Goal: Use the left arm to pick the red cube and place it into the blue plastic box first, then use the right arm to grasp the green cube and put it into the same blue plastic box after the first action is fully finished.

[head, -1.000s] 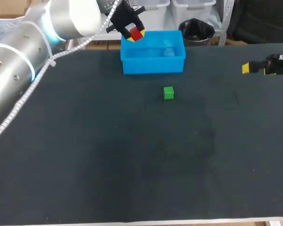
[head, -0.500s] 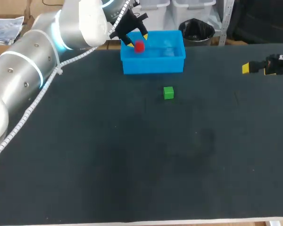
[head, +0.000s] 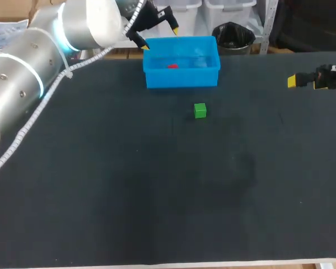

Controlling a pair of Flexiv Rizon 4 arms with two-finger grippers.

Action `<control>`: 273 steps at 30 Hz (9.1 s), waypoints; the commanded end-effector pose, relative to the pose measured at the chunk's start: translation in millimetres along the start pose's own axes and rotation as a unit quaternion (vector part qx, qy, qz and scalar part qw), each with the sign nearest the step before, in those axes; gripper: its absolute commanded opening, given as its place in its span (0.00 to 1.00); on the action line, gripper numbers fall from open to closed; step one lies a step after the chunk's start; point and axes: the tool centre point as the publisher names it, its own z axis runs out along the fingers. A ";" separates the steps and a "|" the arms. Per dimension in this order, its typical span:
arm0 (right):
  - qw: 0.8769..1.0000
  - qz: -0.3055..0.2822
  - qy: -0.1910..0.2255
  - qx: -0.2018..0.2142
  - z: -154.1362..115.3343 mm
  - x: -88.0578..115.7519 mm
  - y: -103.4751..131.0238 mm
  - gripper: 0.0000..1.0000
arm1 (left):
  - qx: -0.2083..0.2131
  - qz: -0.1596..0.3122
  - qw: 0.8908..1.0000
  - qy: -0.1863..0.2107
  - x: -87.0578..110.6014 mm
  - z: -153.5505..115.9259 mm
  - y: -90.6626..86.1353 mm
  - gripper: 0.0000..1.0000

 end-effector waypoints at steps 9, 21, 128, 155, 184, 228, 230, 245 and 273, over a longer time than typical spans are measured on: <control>1.000 0.001 0.000 0.004 -1.2 -0.1 1.5 1.00 | 0.019 0.057 0.998 -0.010 48.3 -64.2 17.6 1.00; 1.000 0.001 0.000 0.004 -1.2 -0.1 1.5 1.00 | 0.006 0.067 0.998 -0.017 61.3 -75.4 22.4 1.00; 1.000 0.001 0.000 0.004 -1.2 -0.1 1.5 1.00 | 0.243 0.600 0.757 -0.090 162.8 -190.3 100.9 1.00; 1.000 0.001 0.000 0.004 -1.2 -0.1 1.5 1.00 | 0.241 0.602 0.757 -0.085 163.6 -188.2 102.7 1.00; 1.000 0.001 0.000 0.004 -1.2 -0.1 1.5 1.00 | 0.241 0.602 0.757 -0.085 163.6 -188.2 102.7 1.00; 0.964 -0.028 0.198 0.175 59.5 -25.1 52.3 1.00 | 0.241 0.602 0.757 -0.085 163.6 -188.2 102.7 1.00; 0.964 -0.031 0.200 0.172 66.2 -28.0 60.8 1.00 | 0.241 0.602 0.757 -0.085 163.6 -188.2 102.7 1.00; 0.966 -0.029 0.197 0.162 71.9 -29.6 67.2 1.00 | 0.241 0.602 0.757 -0.085 163.6 -188.2 102.7 1.00; 0.931 -0.029 0.290 0.221 120.6 -48.4 88.7 1.00 | 0.241 0.602 0.757 -0.085 163.6 -188.2 102.7 1.00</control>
